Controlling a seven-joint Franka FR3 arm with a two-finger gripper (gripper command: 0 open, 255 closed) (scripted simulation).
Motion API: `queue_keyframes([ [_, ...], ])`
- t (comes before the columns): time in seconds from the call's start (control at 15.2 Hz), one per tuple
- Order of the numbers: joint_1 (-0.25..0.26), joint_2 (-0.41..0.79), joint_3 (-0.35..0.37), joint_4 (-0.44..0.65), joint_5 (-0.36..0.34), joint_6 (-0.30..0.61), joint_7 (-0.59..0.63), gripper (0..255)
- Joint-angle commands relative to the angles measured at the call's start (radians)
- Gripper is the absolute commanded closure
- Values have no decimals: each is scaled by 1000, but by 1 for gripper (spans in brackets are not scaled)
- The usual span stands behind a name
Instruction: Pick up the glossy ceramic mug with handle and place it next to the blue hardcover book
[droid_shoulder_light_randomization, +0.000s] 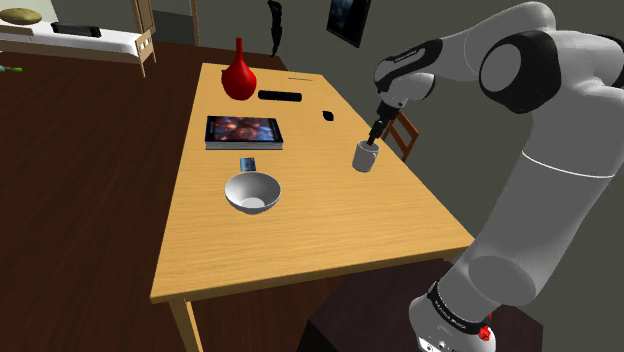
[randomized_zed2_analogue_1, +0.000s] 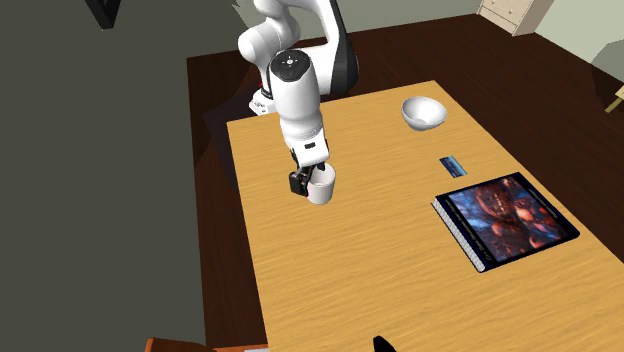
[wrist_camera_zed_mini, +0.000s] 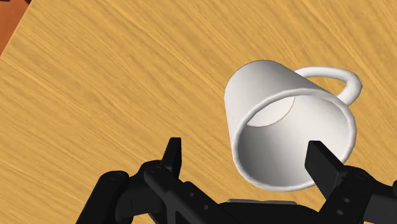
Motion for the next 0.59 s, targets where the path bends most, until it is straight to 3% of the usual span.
queue_keyframes([
  [0.0,-7,24,4,1,20,15,-17,0],
  [0.53,-14,67,19,-24,59,74,-42,0],
])
